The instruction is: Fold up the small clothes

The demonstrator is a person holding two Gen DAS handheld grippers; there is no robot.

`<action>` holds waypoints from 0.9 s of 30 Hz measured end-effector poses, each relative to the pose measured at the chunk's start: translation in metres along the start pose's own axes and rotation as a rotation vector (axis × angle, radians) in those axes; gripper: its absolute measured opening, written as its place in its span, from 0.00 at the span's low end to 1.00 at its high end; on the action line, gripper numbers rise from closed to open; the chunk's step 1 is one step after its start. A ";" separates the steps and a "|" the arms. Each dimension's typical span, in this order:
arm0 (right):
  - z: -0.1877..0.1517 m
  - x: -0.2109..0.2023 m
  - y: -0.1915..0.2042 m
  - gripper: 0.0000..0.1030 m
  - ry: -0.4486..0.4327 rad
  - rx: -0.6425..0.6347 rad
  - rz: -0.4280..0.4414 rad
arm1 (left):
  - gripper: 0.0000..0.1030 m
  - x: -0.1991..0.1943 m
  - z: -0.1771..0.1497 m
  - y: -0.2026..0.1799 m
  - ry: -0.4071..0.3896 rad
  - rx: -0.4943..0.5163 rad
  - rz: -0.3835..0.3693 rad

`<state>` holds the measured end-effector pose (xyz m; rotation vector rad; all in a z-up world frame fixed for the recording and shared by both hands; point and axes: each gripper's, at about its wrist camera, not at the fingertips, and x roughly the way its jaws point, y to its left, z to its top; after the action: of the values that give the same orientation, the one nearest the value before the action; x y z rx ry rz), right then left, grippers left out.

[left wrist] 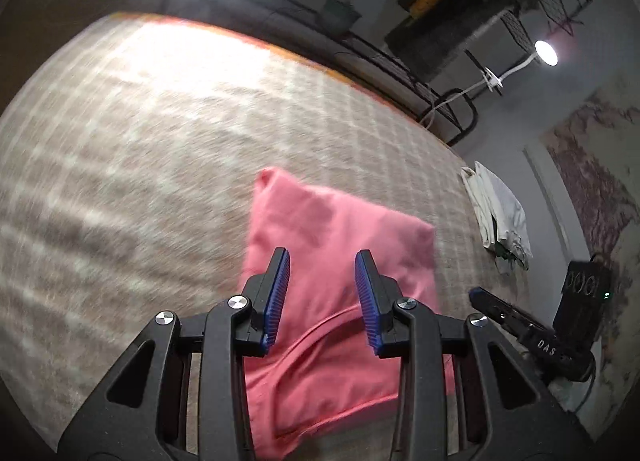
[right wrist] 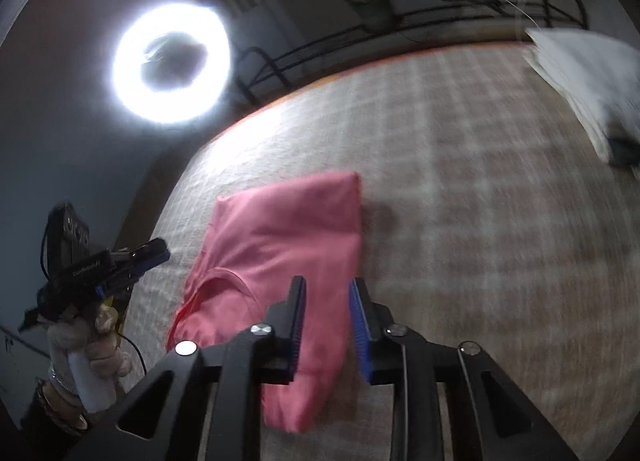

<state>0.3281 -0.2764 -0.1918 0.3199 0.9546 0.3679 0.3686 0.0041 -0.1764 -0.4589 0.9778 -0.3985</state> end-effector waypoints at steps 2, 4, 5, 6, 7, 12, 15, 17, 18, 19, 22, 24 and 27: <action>0.011 0.008 0.023 0.19 -0.019 -0.098 -0.017 | 0.32 0.013 0.005 -0.016 0.000 0.035 -0.002; 0.025 0.023 0.051 0.19 -0.032 -0.207 -0.026 | 0.32 0.031 0.008 -0.028 0.012 0.078 0.011; 0.031 0.031 0.058 0.19 -0.034 -0.234 -0.028 | 0.32 0.042 0.009 -0.033 0.019 0.101 0.033; 0.036 0.039 0.063 0.19 -0.033 -0.249 -0.030 | 0.32 0.049 0.010 -0.033 0.029 0.110 0.047; 0.041 0.050 0.066 0.19 -0.025 -0.252 -0.029 | 0.32 0.055 0.009 -0.033 0.041 0.118 0.061; 0.035 0.100 0.058 0.16 0.073 -0.287 -0.078 | 0.32 0.081 0.000 -0.018 0.079 0.150 0.129; 0.031 0.104 0.051 0.13 0.090 -0.324 -0.107 | 0.29 0.078 0.007 -0.020 0.087 0.135 0.116; 0.039 0.097 0.046 0.15 0.087 -0.282 -0.086 | 0.29 0.070 0.017 -0.020 0.042 0.103 0.108; 0.043 0.091 0.045 0.16 0.066 -0.272 -0.076 | 0.29 0.068 0.020 -0.021 0.030 0.096 0.101; 0.049 0.083 0.045 0.18 0.034 -0.258 -0.062 | 0.29 0.067 0.024 -0.022 0.016 0.093 0.098; 0.061 0.079 0.043 0.19 -0.001 -0.217 -0.046 | 0.29 0.071 0.031 -0.021 0.002 0.090 0.120; 0.063 0.084 0.041 0.19 0.008 -0.208 -0.053 | 0.29 0.080 0.032 -0.014 0.016 0.073 0.142; 0.060 0.097 0.034 0.19 0.043 -0.196 -0.095 | 0.29 0.091 0.028 0.001 0.031 0.067 0.198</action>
<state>0.4232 -0.2098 -0.2158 0.0879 0.9635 0.3797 0.4380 -0.0367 -0.2265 -0.2926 1.0263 -0.2594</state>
